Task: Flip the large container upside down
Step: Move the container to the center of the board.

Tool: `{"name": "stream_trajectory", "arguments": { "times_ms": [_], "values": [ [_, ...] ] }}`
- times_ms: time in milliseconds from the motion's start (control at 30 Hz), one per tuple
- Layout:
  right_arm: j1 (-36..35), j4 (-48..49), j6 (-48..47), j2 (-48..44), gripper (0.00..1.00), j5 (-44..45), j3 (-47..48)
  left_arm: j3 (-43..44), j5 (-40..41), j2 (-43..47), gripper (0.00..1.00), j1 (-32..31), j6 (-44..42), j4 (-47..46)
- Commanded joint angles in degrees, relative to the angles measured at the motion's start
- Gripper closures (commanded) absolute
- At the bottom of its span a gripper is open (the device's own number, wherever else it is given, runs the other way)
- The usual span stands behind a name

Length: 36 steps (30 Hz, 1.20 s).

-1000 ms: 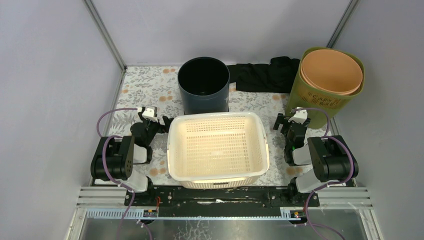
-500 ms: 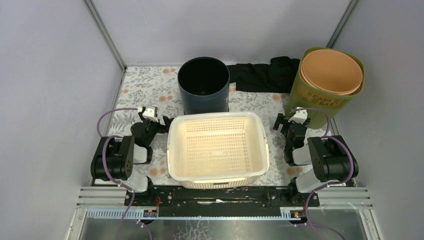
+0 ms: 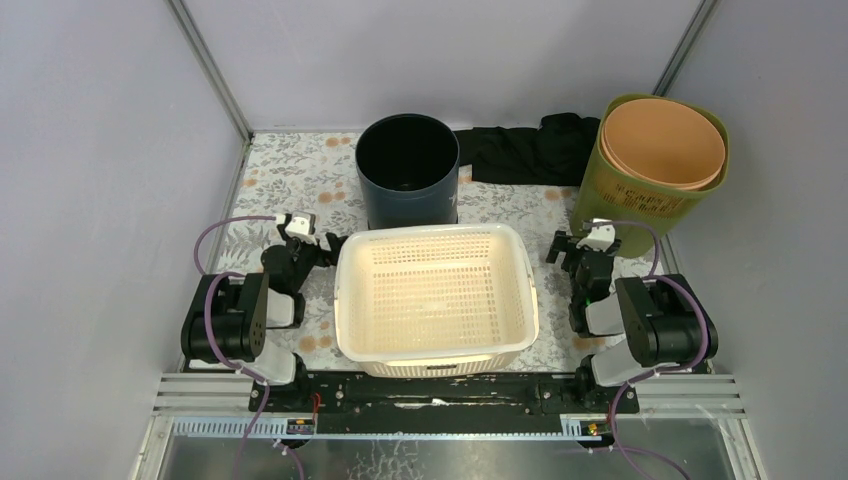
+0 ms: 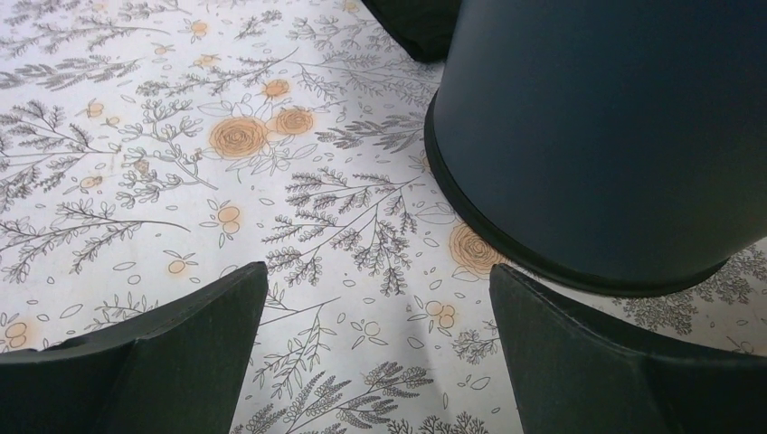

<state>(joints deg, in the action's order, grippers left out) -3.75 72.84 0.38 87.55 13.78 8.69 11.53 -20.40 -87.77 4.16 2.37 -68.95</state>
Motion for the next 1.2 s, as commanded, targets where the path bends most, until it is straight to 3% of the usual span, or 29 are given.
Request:
{"name": "stream_trajectory", "arguments": {
  "times_ms": [0, 100, 167, 300, 400, 600, 700, 833, 1033, 1100, 1167],
  "values": [
    [0.1, 3.7, -0.6, -7.1, 0.01, 0.2, -2.5, -2.0, -0.8, 2.4, 0.0, -0.3, -2.1, -6.3],
    [0.1, -9.8, -0.5, -18.3, 0.01, -0.5, -0.7, -4.2, 0.8, 5.0, 0.0, -0.2, -1.0, -8.3],
    [0.1, -18.2, -1.7, -25.1, 0.01, -1.3, 1.6, -3.8, 0.6, 9.1, 0.0, -0.3, -1.2, -3.6],
    [0.1, -27.4, -1.9, -36.0, 0.01, -3.1, 4.5, -2.3, -0.8, 18.6, 0.0, -1.3, -2.6, 7.6],
    [0.1, -33.1, 0.5, -41.8, 0.01, -5.0, 6.6, -2.4, -0.1, 25.3, 0.0, -2.3, 0.2, 10.1],
    [0.1, -49.7, 7.2, -49.1, 0.01, -9.4, 14.8, 3.7, -3.7, 36.9, 0.0, -3.3, 7.6, 20.7],
    [0.1, -53.0, 11.8, -51.8, 0.01, -12.7, 17.2, 8.1, -7.9, 39.6, 0.0, -3.5, 10.8, 25.9],
    [0.2, -57.1, 16.5, -55.3, 0.01, -16.3, 20.2, 11.8, -16.0, 42.0, 0.0, -3.6, 17.1, 26.0],
    [0.1, -73.3, 22.7, -58.2, 0.01, -23.2, 31.4, 19.0, -9.8, 49.1, 0.0, -3.6, 33.0, 38.9],
    [0.1, -77.0, 20.1, -58.4, 0.01, -30.5, 34.9, 21.9, -9.8, 51.4, 0.0, -3.6, 34.4, 43.4],
    [0.1, -79.0, 22.6, -59.3, 0.01, -31.1, 36.3, 25.1, -8.3, 53.2, 0.0, -3.7, 36.9, 50.0]
  ]
}}
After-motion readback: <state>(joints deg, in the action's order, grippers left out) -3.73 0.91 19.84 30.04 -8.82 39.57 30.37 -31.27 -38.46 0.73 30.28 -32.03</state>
